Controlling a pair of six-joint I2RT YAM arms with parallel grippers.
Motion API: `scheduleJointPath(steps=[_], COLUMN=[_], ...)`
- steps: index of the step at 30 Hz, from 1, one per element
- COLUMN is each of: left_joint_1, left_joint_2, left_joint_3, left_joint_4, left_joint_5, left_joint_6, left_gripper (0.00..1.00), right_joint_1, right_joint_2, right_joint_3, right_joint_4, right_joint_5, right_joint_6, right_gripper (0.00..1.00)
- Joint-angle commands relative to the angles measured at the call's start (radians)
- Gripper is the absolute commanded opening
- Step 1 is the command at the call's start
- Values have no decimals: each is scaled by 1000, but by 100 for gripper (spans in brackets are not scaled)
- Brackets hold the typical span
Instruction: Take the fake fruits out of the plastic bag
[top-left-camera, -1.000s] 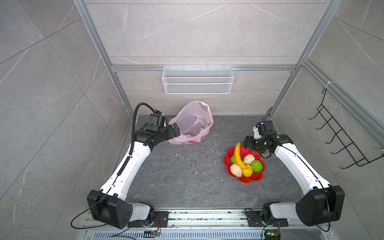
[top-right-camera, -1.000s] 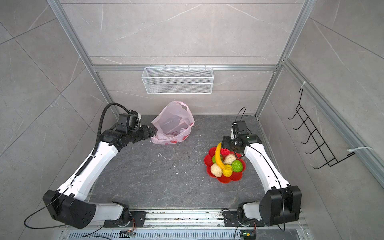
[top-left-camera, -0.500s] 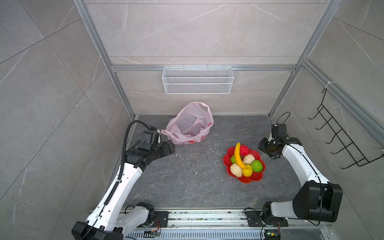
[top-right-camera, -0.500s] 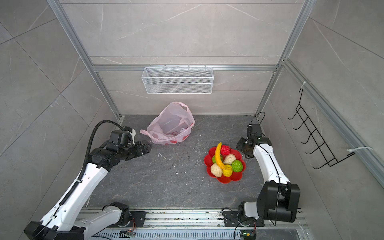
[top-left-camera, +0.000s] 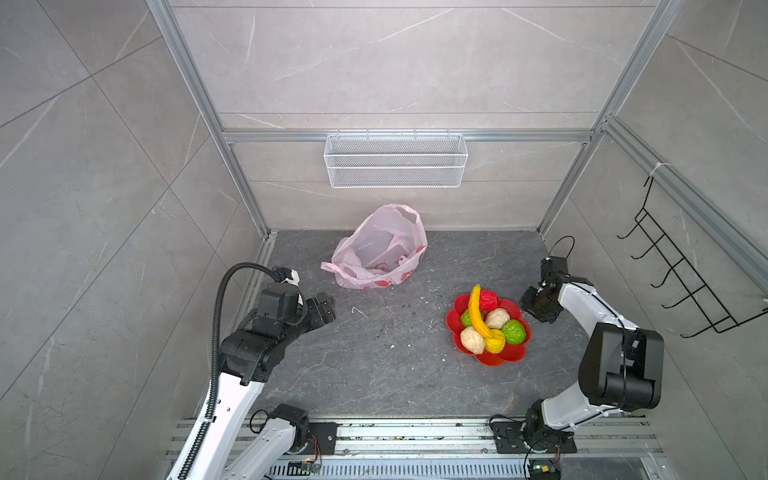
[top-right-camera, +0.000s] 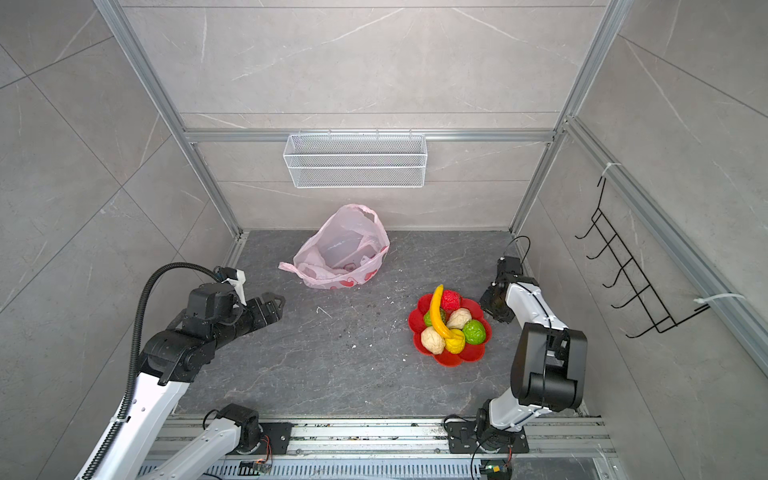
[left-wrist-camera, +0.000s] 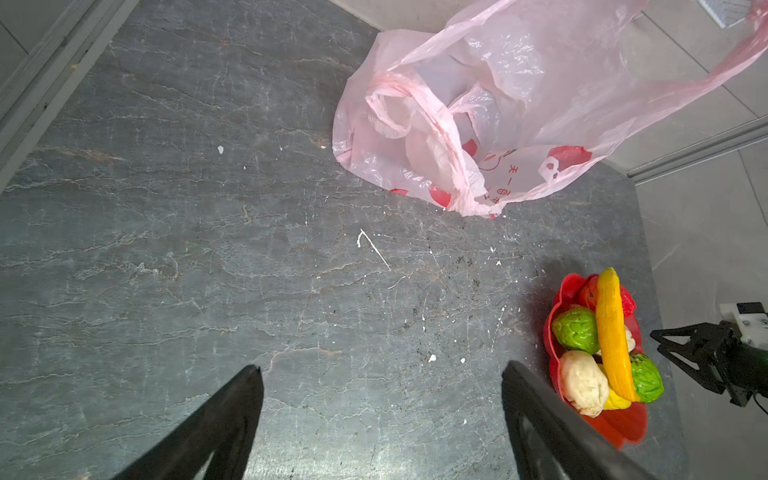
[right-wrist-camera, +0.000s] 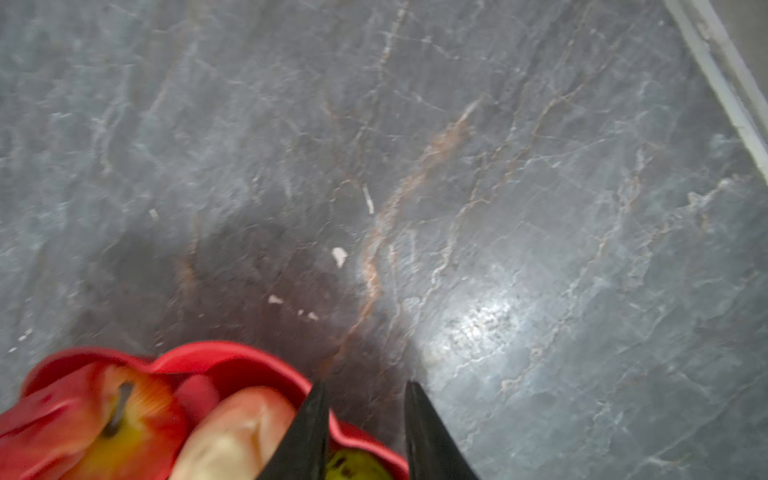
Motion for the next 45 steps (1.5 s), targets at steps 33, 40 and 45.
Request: scheduleJointPath(steps=[33, 40, 45], left_joint_1=[3, 4, 4], left_joint_2=[-14, -30, -42], left_joint_3=[-52, -75, -96], left_joint_4=[25, 41, 67], left_joint_5=[-33, -21, -12], left_joint_6=[-10, -8, -13], left_gripper=[92, 92, 92], right_joint_1=[116, 232, 337], right_joint_2=[86, 80, 81], right_joint_3=[-61, -92, -95], right_joint_4=[47, 68, 74], right_joint_5=[-48, -50, -41], right_joint_6=[69, 164, 234], right_gripper=[26, 26, 26])
